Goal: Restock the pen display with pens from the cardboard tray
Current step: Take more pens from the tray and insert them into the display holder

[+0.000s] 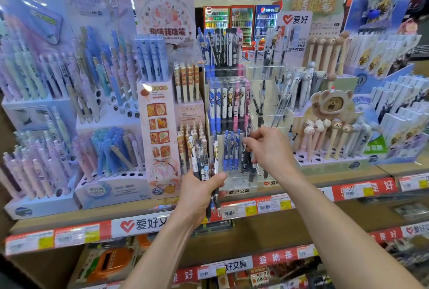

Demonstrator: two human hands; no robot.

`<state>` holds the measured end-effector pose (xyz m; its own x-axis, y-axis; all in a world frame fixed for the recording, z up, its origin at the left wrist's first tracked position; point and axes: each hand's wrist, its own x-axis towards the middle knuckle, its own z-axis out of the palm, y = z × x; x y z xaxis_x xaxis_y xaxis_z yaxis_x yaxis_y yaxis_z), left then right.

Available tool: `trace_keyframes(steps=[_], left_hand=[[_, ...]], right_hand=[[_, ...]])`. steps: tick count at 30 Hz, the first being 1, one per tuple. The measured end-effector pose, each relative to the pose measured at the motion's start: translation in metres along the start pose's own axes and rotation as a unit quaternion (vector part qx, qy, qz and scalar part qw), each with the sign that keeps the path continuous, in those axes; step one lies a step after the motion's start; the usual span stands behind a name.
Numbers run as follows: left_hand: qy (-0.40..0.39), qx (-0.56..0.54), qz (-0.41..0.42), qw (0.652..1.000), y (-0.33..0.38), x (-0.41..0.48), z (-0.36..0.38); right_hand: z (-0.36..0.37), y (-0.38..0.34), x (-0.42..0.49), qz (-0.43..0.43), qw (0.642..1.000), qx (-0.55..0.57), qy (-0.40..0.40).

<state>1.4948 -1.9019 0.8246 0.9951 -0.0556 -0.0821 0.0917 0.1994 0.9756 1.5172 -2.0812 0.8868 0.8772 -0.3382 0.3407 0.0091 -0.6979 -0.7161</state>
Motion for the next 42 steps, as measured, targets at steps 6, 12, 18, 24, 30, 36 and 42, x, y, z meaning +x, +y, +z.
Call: trace_keyframes(steps=[6,12,18,24,30,36,42], left_hand=[[0.006,-0.011,0.006,1.000,-0.003,0.001,-0.001],[0.010,-0.025,0.007,1.000,-0.004,0.000,-0.001],[0.009,-0.020,0.021,1.000,-0.004,-0.001,-0.003],[0.010,-0.003,0.025,1.000,-0.005,-0.003,-0.003],[0.013,0.004,0.030,0.999,-0.006,-0.002,-0.003],[0.017,0.008,0.021,1.000,-0.008,-0.003,-0.003],[0.024,0.009,0.012,1.000,-0.011,-0.002,-0.006]], right_hand=[[0.009,0.008,-0.003,0.009,0.999,-0.050,-0.005],[0.018,0.012,-0.009,0.012,0.996,-0.084,0.008],[0.013,0.002,-0.011,-0.014,0.997,-0.078,0.026],[0.011,-0.006,-0.002,-0.041,0.996,-0.071,0.032],[0.015,-0.012,-0.005,-0.125,0.990,-0.062,0.036],[0.011,-0.012,0.004,-0.118,0.988,-0.103,0.016],[0.004,-0.007,0.012,-0.075,0.994,-0.071,0.031]])
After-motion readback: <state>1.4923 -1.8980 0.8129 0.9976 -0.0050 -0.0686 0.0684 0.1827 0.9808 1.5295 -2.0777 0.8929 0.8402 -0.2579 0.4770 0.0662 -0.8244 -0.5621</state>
